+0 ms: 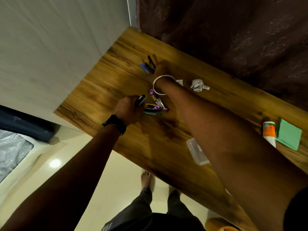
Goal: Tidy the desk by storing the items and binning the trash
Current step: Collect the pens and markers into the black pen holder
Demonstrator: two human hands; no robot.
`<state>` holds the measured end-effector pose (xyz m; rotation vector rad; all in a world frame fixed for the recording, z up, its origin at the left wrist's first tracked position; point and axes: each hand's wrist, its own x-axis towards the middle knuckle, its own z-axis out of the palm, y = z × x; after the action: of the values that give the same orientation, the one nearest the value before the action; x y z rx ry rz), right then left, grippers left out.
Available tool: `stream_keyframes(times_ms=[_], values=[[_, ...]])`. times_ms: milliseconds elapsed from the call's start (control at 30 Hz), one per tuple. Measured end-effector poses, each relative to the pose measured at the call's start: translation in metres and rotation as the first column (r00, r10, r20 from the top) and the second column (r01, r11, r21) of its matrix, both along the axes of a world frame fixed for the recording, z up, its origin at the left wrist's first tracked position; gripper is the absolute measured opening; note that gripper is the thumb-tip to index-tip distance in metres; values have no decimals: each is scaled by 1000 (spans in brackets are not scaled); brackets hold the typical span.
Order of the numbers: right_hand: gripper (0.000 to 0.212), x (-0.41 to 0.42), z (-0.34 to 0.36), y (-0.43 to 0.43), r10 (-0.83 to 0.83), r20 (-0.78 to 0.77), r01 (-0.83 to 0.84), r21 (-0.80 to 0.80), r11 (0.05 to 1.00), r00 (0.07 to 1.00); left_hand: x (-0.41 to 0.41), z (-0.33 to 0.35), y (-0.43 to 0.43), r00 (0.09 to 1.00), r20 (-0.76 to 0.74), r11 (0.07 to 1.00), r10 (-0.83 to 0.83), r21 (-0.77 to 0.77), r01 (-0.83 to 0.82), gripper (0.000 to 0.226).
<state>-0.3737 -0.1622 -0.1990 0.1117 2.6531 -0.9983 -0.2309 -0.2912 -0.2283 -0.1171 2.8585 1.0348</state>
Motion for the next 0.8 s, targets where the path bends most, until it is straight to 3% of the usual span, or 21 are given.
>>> stream_keyframes(times_ms=[133,300,433,533,600,700,800], values=[[30,0,5,1,-46,-57,39,-128,991,997,2,-3,15,972,66,954,-224,-189,233,28],[26,6,16,16,-84,-101,59,-235,970,991,2,-9,23,954,45,912,-297,-282,297,41],[18,16,21,27,-116,-113,84,-256,963,987,4,-6,27,959,9,930,-285,-241,278,36],[19,24,26,39,-174,-73,138,-354,925,982,4,-2,29,977,-44,977,-210,-40,208,30],[26,32,28,49,-193,-22,164,-438,884,981,6,3,33,993,-23,955,-115,271,117,27],[32,46,25,68,-197,40,188,-526,830,980,9,17,47,996,90,730,17,679,-74,23],[36,66,25,90,-221,125,248,-648,720,967,5,33,62,981,187,543,45,820,-182,12]])
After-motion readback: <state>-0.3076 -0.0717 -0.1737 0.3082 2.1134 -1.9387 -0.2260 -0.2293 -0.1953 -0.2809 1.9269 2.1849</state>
